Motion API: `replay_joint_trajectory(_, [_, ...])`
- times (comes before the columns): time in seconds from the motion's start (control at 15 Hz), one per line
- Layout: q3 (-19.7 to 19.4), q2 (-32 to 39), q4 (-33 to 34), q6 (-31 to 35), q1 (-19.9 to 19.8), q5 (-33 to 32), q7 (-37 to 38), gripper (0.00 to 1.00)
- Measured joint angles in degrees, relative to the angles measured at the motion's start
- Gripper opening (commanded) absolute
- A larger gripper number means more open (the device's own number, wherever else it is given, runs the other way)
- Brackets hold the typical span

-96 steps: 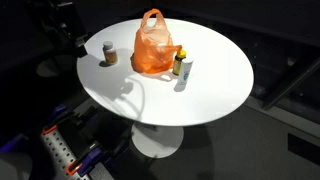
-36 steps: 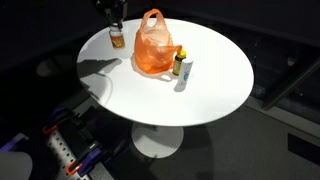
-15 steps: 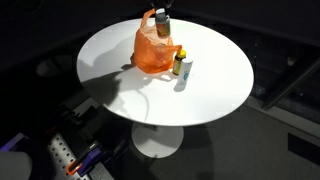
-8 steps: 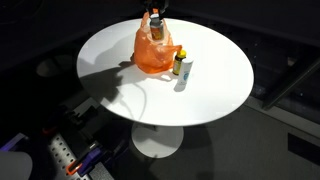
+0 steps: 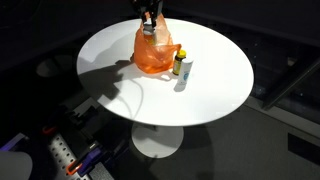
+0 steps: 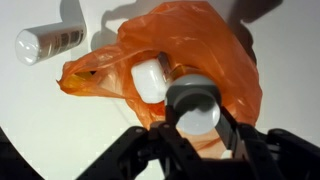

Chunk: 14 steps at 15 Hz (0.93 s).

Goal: Pick up the white and orange bottle and put it in the plastic bag

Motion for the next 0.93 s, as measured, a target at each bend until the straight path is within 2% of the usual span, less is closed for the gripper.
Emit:
replay_joint_trajectory(0.8, [0.1, 4.6, -1.5, 1.8, 0.0, 1.9, -0.5, 0.19])
replay_joint_trajectory(0.87, [0.1, 4.9, -1.7, 2.3, 0.0, 1.9, -0.5, 0.24])
replay_joint_trajectory(0.93, [0.0, 5.1, -1.8, 2.7, 0.0, 1.9, -0.5, 0.57])
